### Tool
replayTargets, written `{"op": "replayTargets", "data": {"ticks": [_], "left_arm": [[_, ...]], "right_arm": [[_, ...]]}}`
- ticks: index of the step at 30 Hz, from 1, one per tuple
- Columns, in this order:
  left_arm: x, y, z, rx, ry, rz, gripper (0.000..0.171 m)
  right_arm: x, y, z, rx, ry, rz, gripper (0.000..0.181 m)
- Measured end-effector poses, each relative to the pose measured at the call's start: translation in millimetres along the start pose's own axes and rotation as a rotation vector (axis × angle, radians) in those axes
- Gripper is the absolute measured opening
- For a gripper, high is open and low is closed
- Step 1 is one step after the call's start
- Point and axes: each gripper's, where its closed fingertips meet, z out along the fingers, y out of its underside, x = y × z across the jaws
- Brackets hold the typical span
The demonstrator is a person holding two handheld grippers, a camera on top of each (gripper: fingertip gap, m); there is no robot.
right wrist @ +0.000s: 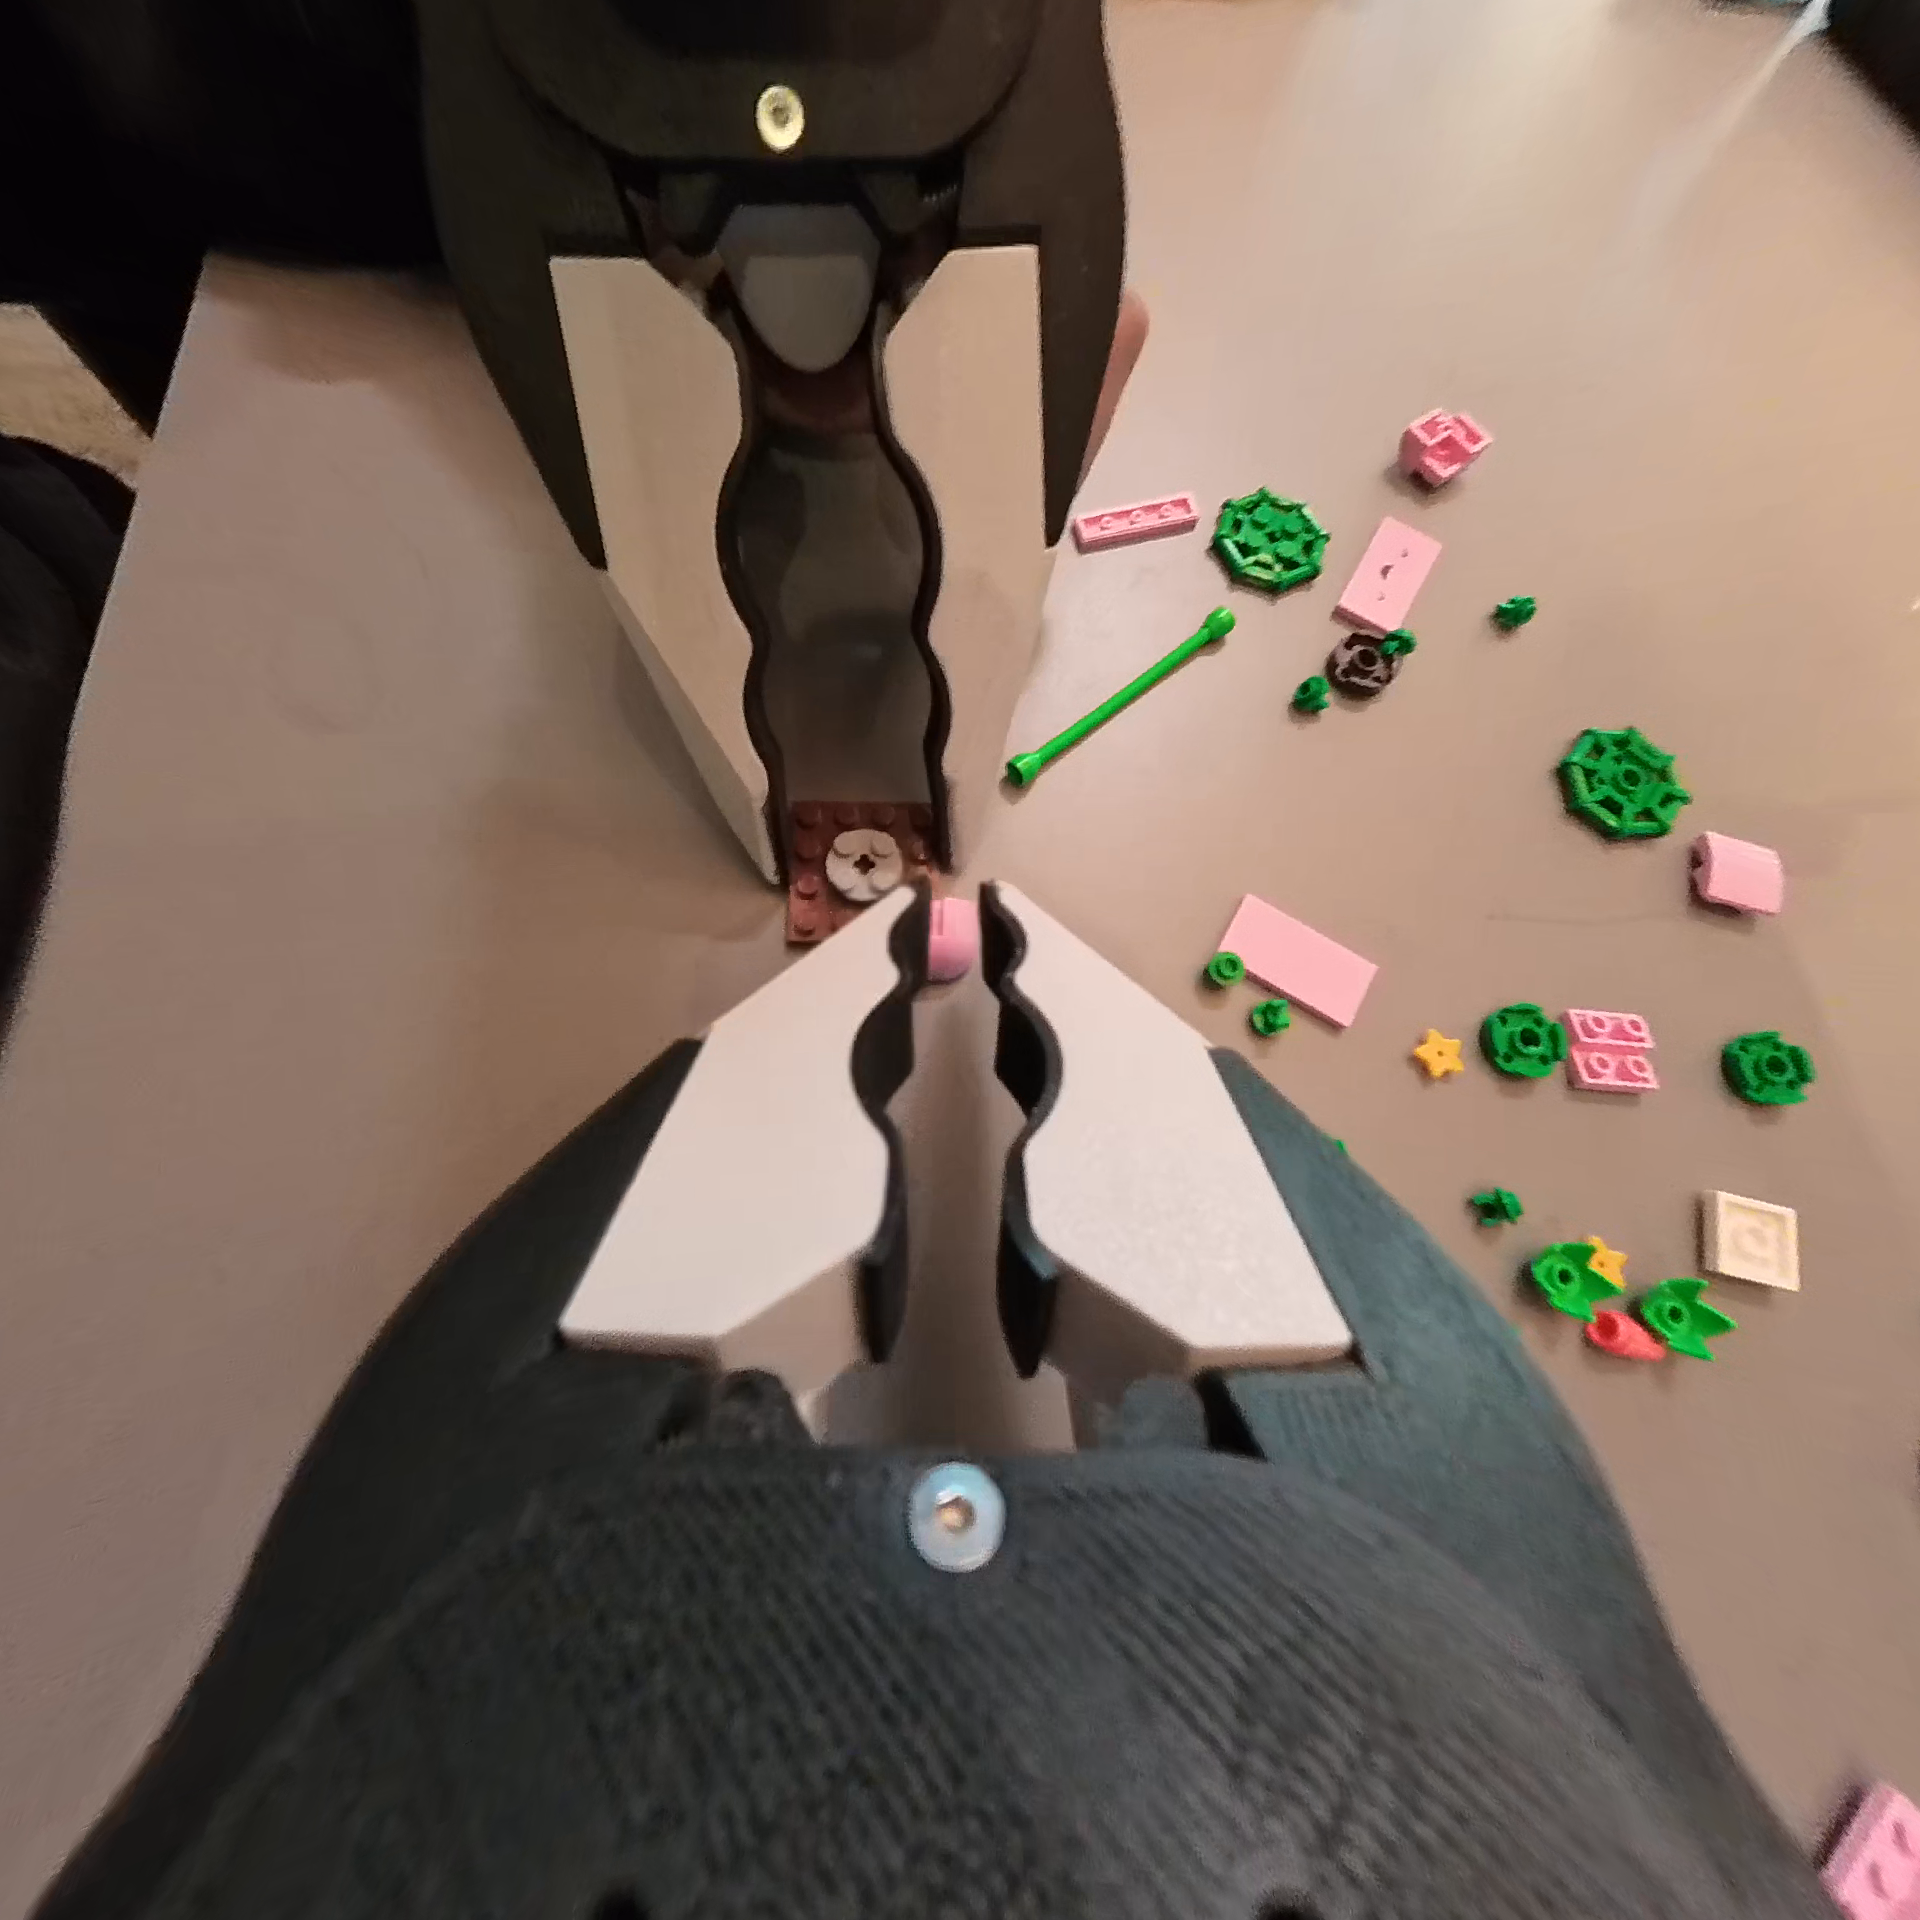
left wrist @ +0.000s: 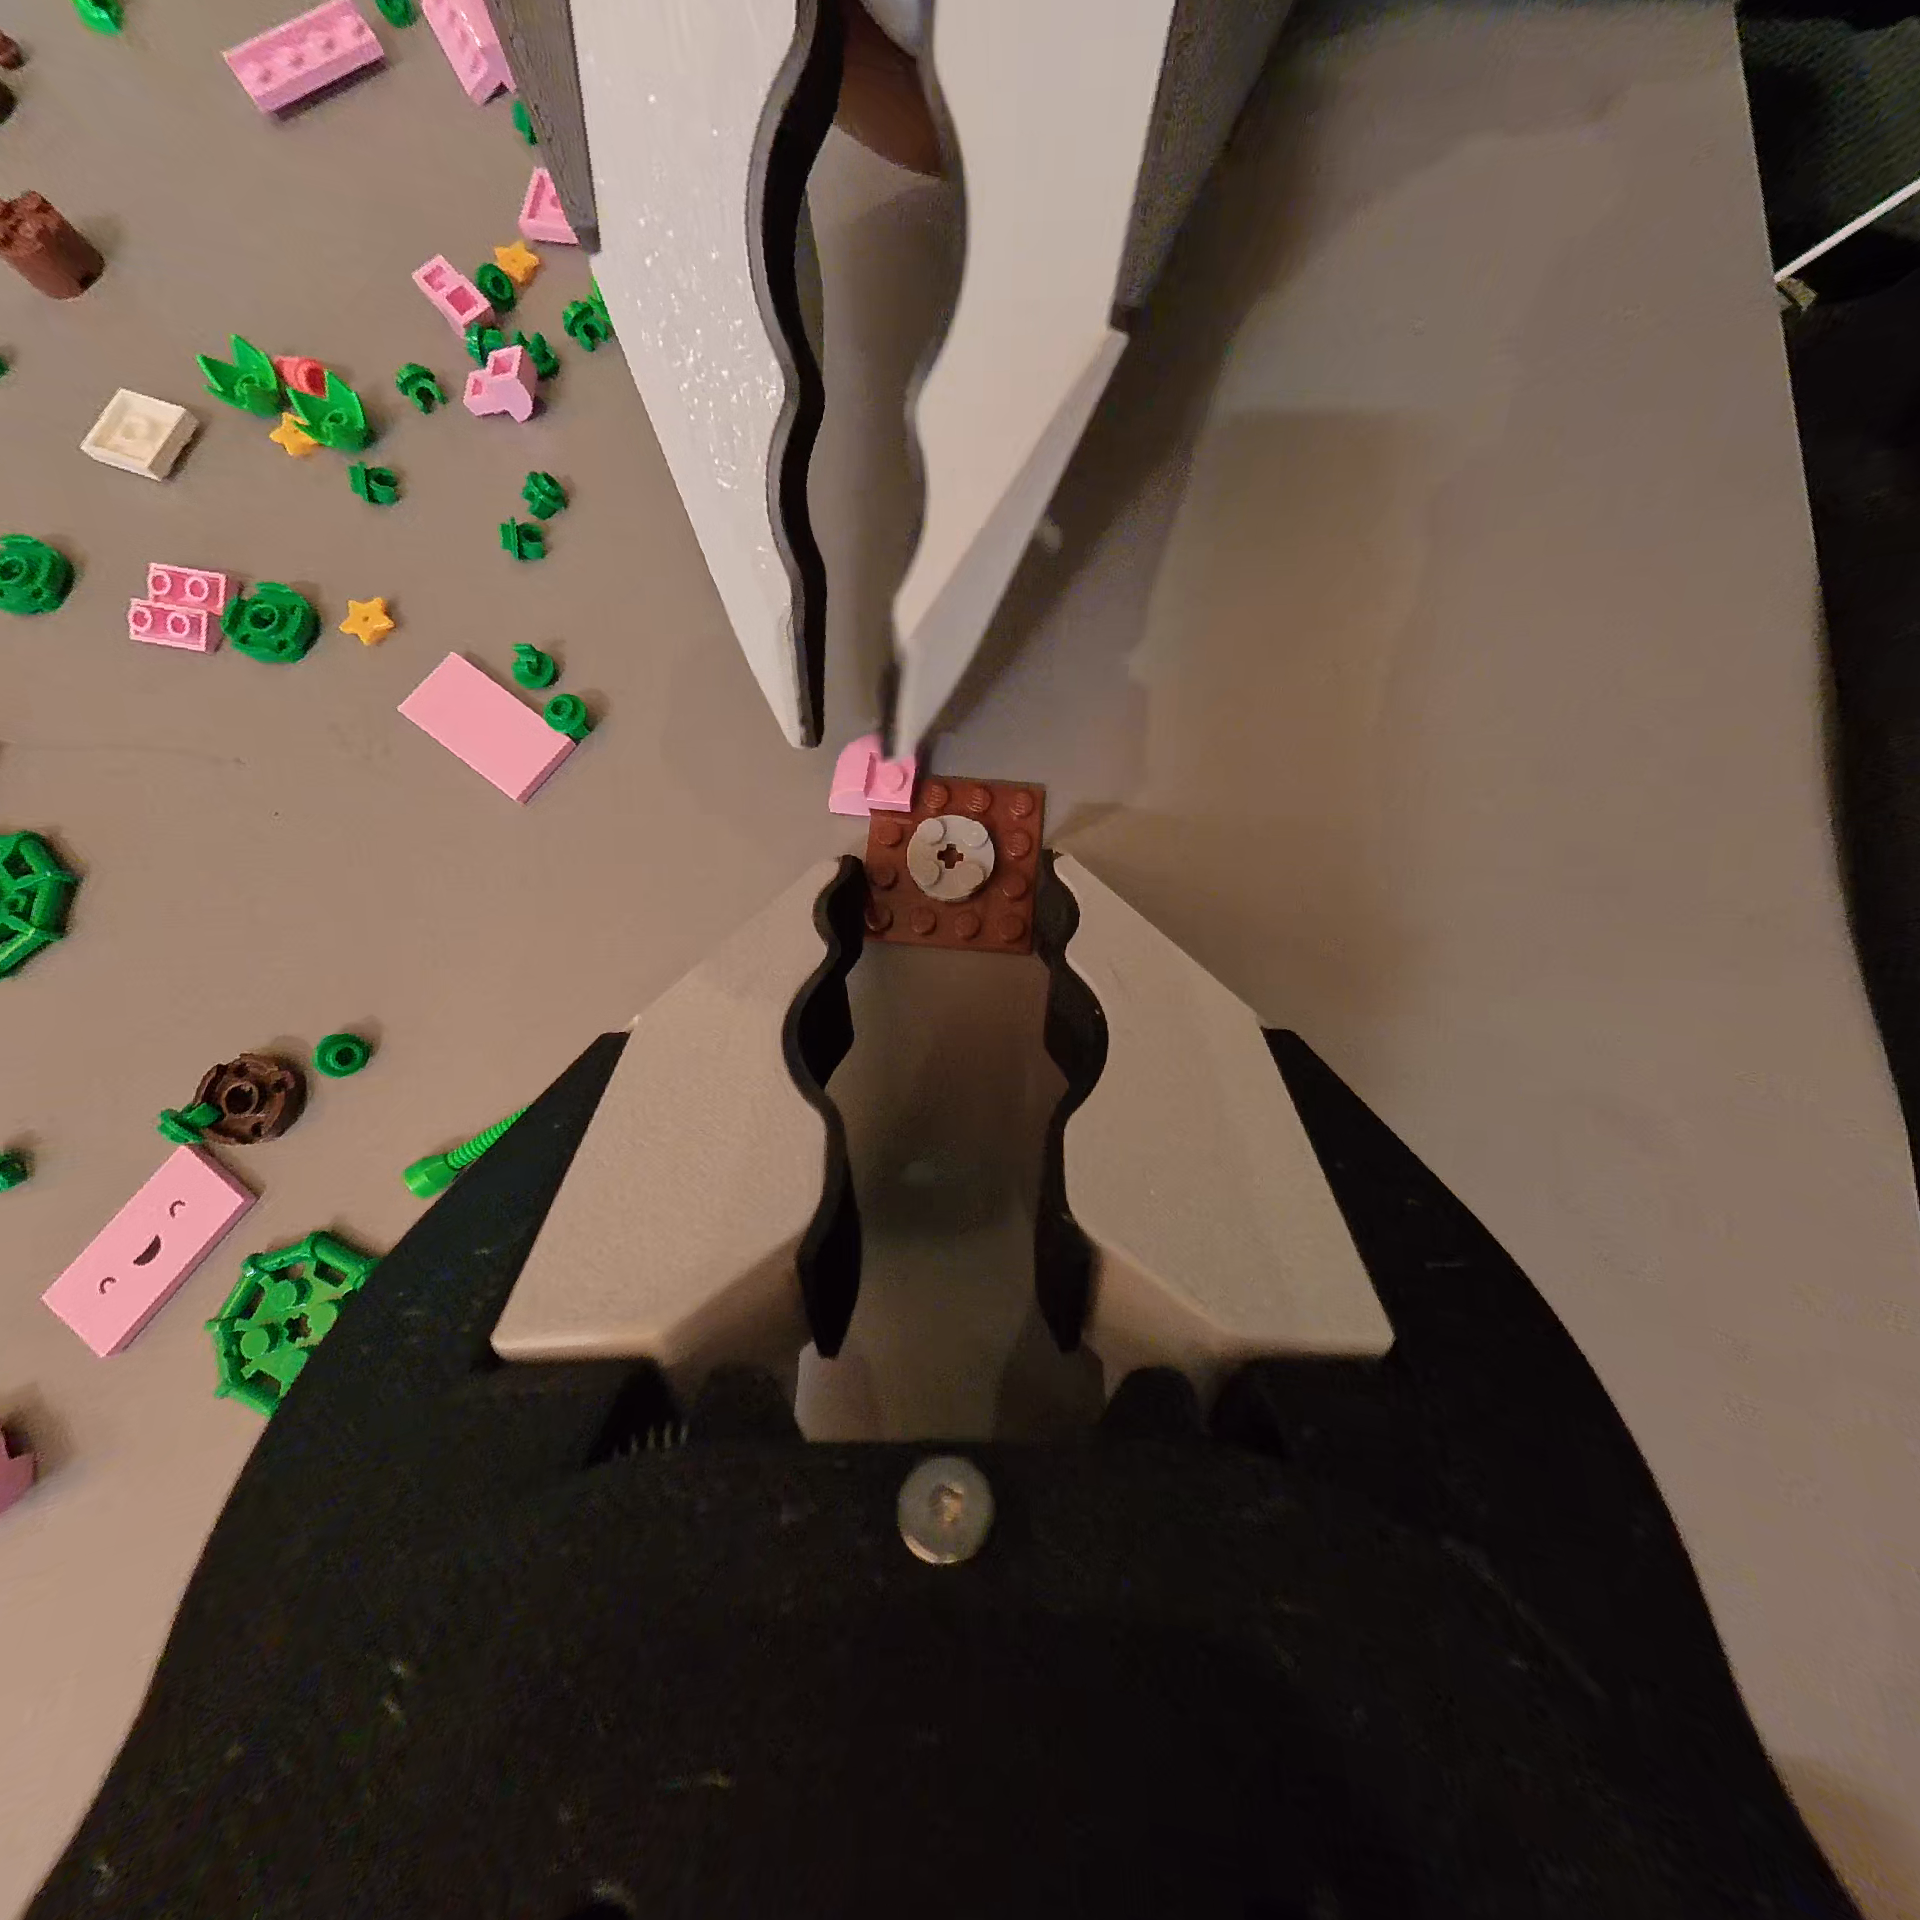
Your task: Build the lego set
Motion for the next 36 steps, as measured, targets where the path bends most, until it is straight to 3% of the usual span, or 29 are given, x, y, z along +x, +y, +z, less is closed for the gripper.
{"op": "replayTargets", "data": {"ticks": [8,13,18,22,27,30,36], "left_arm": [[0,0,0,0.000,0.000,0.001,0.032],[0,0,0,0.000,-0.001,0.001,0.032],[0,0,0,0.000,-0.001,0.001,0.032],[0,0,0,0.000,-0.002,0.002,0.032],[0,0,0,-0.001,-0.005,0.002,0.032],[0,0,0,-0.001,-0.006,0.003,0.032],[0,0,0,-0.001,-0.006,0.003,0.032]], "right_arm": [[1,7,5,-0.033,-0.011,0.036,0.000],[-1,-8,-4,0.052,-0.031,0.049,0.000],[-5,8,5,-0.042,-0.040,0.029,0.000],[-3,-8,-2,0.042,-0.034,0.041,0.000],[-5,8,7,-0.036,-0.053,0.041,0.000],[0,-8,-4,0.051,-0.017,0.031,0.000],[-13,9,8,-0.020,-0.133,0.088,0.000]]}}
